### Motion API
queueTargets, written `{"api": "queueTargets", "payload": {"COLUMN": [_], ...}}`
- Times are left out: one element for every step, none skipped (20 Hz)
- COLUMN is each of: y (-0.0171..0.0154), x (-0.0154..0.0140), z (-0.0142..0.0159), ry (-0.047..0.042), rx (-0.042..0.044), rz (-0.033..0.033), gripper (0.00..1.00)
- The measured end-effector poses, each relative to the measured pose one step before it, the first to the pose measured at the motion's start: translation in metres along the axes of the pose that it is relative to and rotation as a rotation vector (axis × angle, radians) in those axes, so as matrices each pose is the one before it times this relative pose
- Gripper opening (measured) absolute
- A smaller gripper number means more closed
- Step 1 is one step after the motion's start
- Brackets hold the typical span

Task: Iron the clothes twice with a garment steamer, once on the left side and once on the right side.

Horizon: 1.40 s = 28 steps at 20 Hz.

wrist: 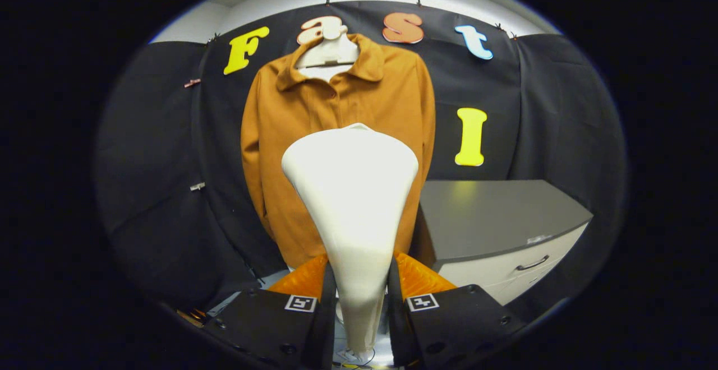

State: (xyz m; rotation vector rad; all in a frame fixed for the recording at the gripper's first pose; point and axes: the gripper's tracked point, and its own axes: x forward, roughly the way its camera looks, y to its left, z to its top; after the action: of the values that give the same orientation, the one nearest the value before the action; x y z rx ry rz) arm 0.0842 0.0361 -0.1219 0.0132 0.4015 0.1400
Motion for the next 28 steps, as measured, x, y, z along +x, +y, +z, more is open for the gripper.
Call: {"api": "queueTargets", "payload": {"y": [-0.01015, -0.01050, -0.00926, -0.00914, -0.00814, -0.00832, -0.00810, -0.00533, -0.00455, -0.00391, -0.00412, -0.00225, -0.00075, -0.00177, -0.00306, -0.00356, -0.00225, -0.00230, -0.00153, -0.00053, -0.00029, -0.00084, -0.00138, 0.00121, 0.00075, 0.00255, 0.00226, 0.00292], "x": [-0.00956, -0.00851, -0.00649, -0.00623, -0.00538, -0.00406, -0.00456, -0.00464, -0.00458, -0.00532, -0.00452, -0.00546, -0.00549, -0.00338, -0.00384, -0.00344, -0.00169, -0.00348, -0.00171, -0.00116, -0.00061, -0.00176, -0.00310, -0.00168, -0.00079, 0.00047, 0.00024, -0.00067], "z": [0.01423, 0.01078, 0.01113, 0.00944, 0.00796, 0.00858, 0.00731, 0.00657, 0.00667, 0.00669, 0.00784, 0.00701, 0.00504, 0.00436, 0.00209, 0.00088, 0.00141, 0.00148, 0.00133, 0.00118, 0.00132, -0.00055, 0.00239, 0.00169, 0.00112, 0.00150, 0.00087, 0.00000], "ry": [-0.03353, -0.03003, -0.02601, -0.02149, -0.02068, -0.01975, -0.01854, -0.01553, -0.01674, -0.01866, -0.02175, -0.01833, -0.01562, -0.01338, -0.00571, -0.00224, -0.00208, -0.00189, -0.00136, -0.00295, -0.00360, -0.00160, -0.00171, -0.00210, -0.00114, -0.00083, -0.00065, -0.00098], "rx": [0.00064, 0.00347, 0.00523, 0.00357, 0.00236, 0.00123, -0.00035, 0.00204, 0.00397, 0.00401, 0.00104, 0.00328, 0.00452, 0.00121, -0.00063, 0.00372, 0.00337, 0.00248, 0.00126, 0.00193, 0.00081, -0.00173, -0.00082, 0.00096, 0.00214, 0.00086, -0.00103, -0.00292], "rz": [-0.00228, -0.00168, -0.00179, -0.00153, -0.00205, -0.00241, -0.00055, 0.00194, 0.00233, -0.00082, -0.00028, 0.00383, 0.00679, 0.00381, 0.00156, 0.00126, 0.00002, -0.00324, -0.00397, -0.00205, -0.00225, -0.00368, -0.00890, -0.01056, -0.00796, -0.00589, -0.00417, -0.00014], "gripper": [0.43, 0.43, 0.43, 0.43, 0.43, 0.43, 0.43, 0.43, 0.43, 0.43, 0.43, 0.43, 0.43, 0.43, 0.43, 0.43, 0.43, 0.43, 0.43, 0.43, 0.43, 0.43, 0.43, 0.43, 0.43, 0.43, 0.43, 0.43]}}
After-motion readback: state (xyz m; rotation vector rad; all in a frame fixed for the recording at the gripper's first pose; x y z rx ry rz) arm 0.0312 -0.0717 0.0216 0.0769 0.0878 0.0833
